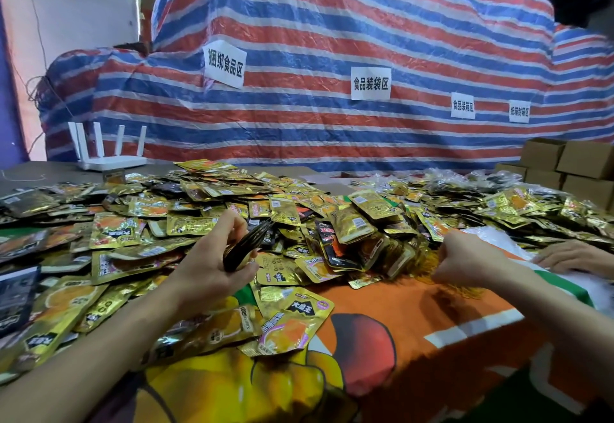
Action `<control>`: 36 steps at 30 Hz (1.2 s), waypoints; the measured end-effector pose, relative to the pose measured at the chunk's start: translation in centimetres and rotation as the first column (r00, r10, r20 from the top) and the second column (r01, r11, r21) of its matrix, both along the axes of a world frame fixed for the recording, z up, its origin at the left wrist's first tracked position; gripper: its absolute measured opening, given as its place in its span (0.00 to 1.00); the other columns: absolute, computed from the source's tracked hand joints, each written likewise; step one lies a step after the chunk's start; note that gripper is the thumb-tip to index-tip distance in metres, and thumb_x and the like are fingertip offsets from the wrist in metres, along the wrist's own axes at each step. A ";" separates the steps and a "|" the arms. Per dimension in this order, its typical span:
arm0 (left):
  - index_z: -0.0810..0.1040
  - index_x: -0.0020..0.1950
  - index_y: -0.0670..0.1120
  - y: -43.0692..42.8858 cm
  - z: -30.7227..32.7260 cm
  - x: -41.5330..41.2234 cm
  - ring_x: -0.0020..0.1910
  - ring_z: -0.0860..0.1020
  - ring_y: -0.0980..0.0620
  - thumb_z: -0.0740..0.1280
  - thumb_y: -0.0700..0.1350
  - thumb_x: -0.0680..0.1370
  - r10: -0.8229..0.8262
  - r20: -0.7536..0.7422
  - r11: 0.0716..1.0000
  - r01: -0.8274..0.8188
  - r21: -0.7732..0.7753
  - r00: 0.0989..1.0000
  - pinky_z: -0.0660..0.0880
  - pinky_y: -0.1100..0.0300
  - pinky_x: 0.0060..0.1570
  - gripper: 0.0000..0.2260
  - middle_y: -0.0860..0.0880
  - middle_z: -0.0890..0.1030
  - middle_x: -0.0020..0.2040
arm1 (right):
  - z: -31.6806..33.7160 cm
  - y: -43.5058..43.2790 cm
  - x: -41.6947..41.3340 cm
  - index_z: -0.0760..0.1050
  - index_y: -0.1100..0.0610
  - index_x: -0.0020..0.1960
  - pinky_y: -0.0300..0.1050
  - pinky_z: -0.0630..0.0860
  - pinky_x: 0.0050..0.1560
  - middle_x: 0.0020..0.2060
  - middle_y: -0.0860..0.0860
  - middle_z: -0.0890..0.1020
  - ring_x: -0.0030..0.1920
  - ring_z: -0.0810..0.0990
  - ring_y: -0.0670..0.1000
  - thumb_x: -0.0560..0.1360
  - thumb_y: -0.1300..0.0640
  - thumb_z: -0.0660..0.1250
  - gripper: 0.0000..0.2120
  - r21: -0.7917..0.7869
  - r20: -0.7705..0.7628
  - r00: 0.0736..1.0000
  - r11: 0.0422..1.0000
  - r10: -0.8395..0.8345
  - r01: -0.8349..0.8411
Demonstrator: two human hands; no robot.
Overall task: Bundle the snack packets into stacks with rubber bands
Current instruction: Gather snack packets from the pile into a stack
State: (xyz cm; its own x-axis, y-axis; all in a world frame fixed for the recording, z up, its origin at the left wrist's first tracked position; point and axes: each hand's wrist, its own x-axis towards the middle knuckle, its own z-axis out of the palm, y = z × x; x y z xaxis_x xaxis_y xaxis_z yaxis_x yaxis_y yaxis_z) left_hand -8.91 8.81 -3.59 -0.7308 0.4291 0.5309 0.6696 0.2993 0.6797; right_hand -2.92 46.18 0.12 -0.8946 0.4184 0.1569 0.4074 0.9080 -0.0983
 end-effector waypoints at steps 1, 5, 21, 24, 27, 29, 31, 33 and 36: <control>0.67 0.53 0.41 0.0 0.0 0.0 0.43 0.78 0.45 0.72 0.34 0.75 -0.001 0.000 1.000 0.001 -0.001 1.000 0.78 0.53 0.45 0.15 0.43 0.77 0.45 | 0.0 0.1 0.0 0.68 0.55 0.30 0.39 0.63 0.28 0.26 0.50 0.71 0.28 0.71 0.51 0.67 0.62 0.73 0.15 -0.016 -0.003 1.000 1.000 0.001 -0.001; 0.68 0.53 0.41 0.1 0.1 0.1 0.43 0.78 0.48 0.72 0.34 0.75 0.001 -0.004 1.000 -0.001 -0.017 1.000 0.79 0.54 0.46 0.15 0.41 0.76 0.45 | 0.0 0.5 0.1 0.81 0.57 0.35 0.39 0.72 0.29 0.33 0.50 0.82 0.36 0.81 0.48 0.68 0.62 0.75 0.05 -0.055 -0.005 1.000 0.998 0.023 -0.023; 0.67 0.53 0.41 0.1 -0.2 -0.3 0.43 0.78 0.44 0.72 0.32 0.75 -0.014 0.006 1.000 0.014 -0.009 1.000 0.80 0.51 0.46 0.15 0.42 0.77 0.45 | 0.6 0.6 0.0 0.84 0.55 0.41 0.47 0.82 0.44 0.39 0.53 0.84 0.42 0.82 0.52 0.71 0.60 0.75 0.01 0.001 0.035 0.999 1.000 -0.015 0.015; 0.67 0.54 0.41 0.0 -0.2 -0.4 0.44 0.79 0.44 0.72 0.33 0.75 -0.015 0.010 1.000 0.015 -0.007 1.000 0.80 0.52 0.47 0.15 0.43 0.77 0.45 | 1.0 0.4 0.0 0.82 0.52 0.40 0.52 0.82 0.48 0.40 0.51 0.84 0.44 0.83 0.53 0.72 0.55 0.77 0.05 0.029 -0.044 0.999 0.999 -0.018 0.019; 0.67 0.54 0.41 0.0 -0.3 -0.5 0.43 0.79 0.42 0.72 0.33 0.75 -0.026 0.016 1.000 0.026 0.005 1.000 0.80 0.53 0.47 0.15 0.41 0.77 0.45 | 1.5 0.2 -0.1 0.83 0.50 0.42 0.48 0.79 0.44 0.40 0.49 0.84 0.44 0.82 0.52 0.73 0.53 0.76 0.03 0.061 -0.109 0.994 0.998 -0.013 0.019; 0.67 0.54 0.41 0.0 -0.4 -0.6 0.42 0.78 0.41 0.72 0.32 0.75 -0.031 0.019 0.999 0.031 0.008 0.999 0.80 0.54 0.46 0.15 0.40 0.77 0.45 | 1.8 -0.1 -0.1 0.83 0.48 0.43 0.43 0.73 0.35 0.40 0.48 0.84 0.42 0.81 0.51 0.74 0.51 0.76 0.03 0.077 -0.139 0.990 0.997 0.013 -0.003; 0.67 0.54 0.42 -0.1 -0.4 -0.6 0.42 0.78 0.41 0.72 0.33 0.75 -0.031 0.022 0.999 0.031 0.011 0.999 0.80 0.54 0.45 0.15 0.41 0.77 0.45 | 2.1 -0.4 0.0 0.83 0.48 0.40 0.42 0.72 0.33 0.39 0.48 0.84 0.40 0.81 0.50 0.73 0.49 0.77 0.05 0.061 -0.174 0.984 0.997 0.048 -0.038; 0.67 0.54 0.42 -0.1 -0.4 -0.7 0.42 0.79 0.43 0.72 0.33 0.75 -0.034 0.035 0.999 0.034 0.013 0.999 0.81 0.57 0.43 0.15 0.43 0.78 0.44 | 2.3 -0.6 0.1 0.83 0.49 0.37 0.45 0.77 0.35 0.36 0.47 0.84 0.38 0.82 0.49 0.72 0.49 0.78 0.07 0.020 -0.218 0.972 0.997 0.083 -0.081; 0.68 0.53 0.44 0.0 -0.4 -0.8 0.42 0.80 0.49 0.72 0.34 0.75 -0.025 0.038 1.000 0.025 0.019 0.999 0.79 0.60 0.42 0.15 0.49 0.79 0.44 | 2.5 -1.2 0.1 0.84 0.51 0.36 0.53 0.83 0.39 0.33 0.48 0.84 0.36 0.83 0.50 0.68 0.51 0.81 0.07 -0.058 -0.296 0.944 0.984 0.142 -0.166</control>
State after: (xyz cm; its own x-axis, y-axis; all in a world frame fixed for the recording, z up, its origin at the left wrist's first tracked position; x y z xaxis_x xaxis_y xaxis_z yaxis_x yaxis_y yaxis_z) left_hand -9.67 8.79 -4.03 -0.7397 0.4380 0.5109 0.6504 0.2702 0.7099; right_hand -2.84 44.99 2.66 -0.8700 0.3012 0.3905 0.2061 0.9414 -0.2669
